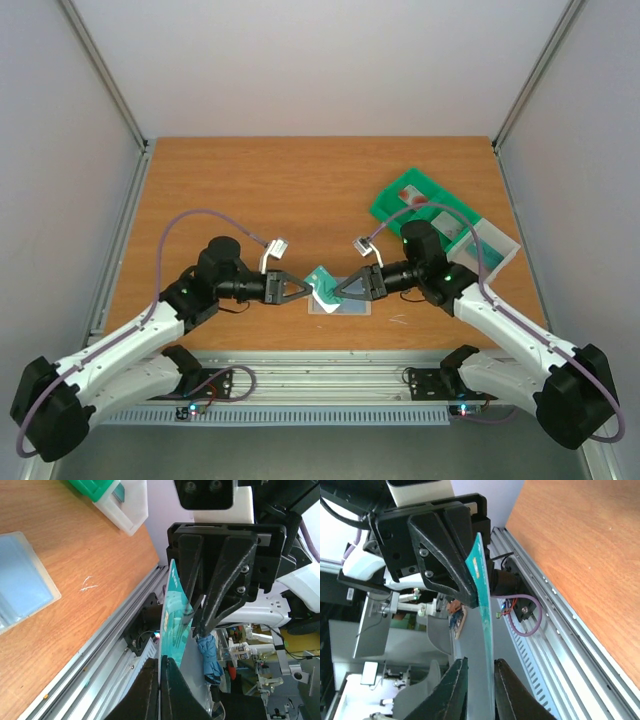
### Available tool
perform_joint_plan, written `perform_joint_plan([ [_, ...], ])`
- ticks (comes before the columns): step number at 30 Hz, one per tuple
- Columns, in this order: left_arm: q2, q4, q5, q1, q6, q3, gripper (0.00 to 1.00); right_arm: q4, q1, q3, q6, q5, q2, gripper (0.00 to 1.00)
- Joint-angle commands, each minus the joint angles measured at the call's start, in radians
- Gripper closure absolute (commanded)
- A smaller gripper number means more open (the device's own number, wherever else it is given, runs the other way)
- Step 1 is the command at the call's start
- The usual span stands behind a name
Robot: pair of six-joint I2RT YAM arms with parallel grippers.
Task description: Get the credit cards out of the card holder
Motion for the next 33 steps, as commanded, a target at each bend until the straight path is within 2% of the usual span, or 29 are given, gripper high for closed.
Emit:
perform_joint_plan([
  [1,0.020,0.182,-0.025,0.006,-0.073,-0.046,0.99,0.084,0.012,-0.014,0.076,0.084,-0.044,0.77],
  [4,0.034,0.232,-0.071,0.009,-0.111,-0.057,1.00,0.193,0.011,-0.064,0.193,0.179,-0.056,0.59],
  [7,0.040,0.316,-0.123,0.010,-0.158,-0.080,1.00,0.417,0.011,-0.145,0.362,0.226,-0.056,0.50],
  [10,0.044,0.406,-0.198,0.010,-0.222,-0.106,0.99,0.590,0.012,-0.193,0.504,0.260,-0.029,0.46],
  [14,0.065,0.442,-0.267,0.010,-0.260,-0.097,0.99,0.728,0.011,-0.214,0.586,0.283,0.029,0.46],
  [19,0.079,0.471,-0.339,0.011,-0.279,-0.092,1.00,0.752,0.011,-0.204,0.601,0.312,0.061,0.53],
  [25,0.078,0.493,-0.388,0.011,-0.296,-0.093,1.00,0.724,0.012,-0.191,0.588,0.344,0.049,0.73],
  [33,0.105,0.514,-0.388,0.011,-0.311,-0.093,1.00,0.719,0.012,-0.178,0.579,0.355,0.063,0.91],
])
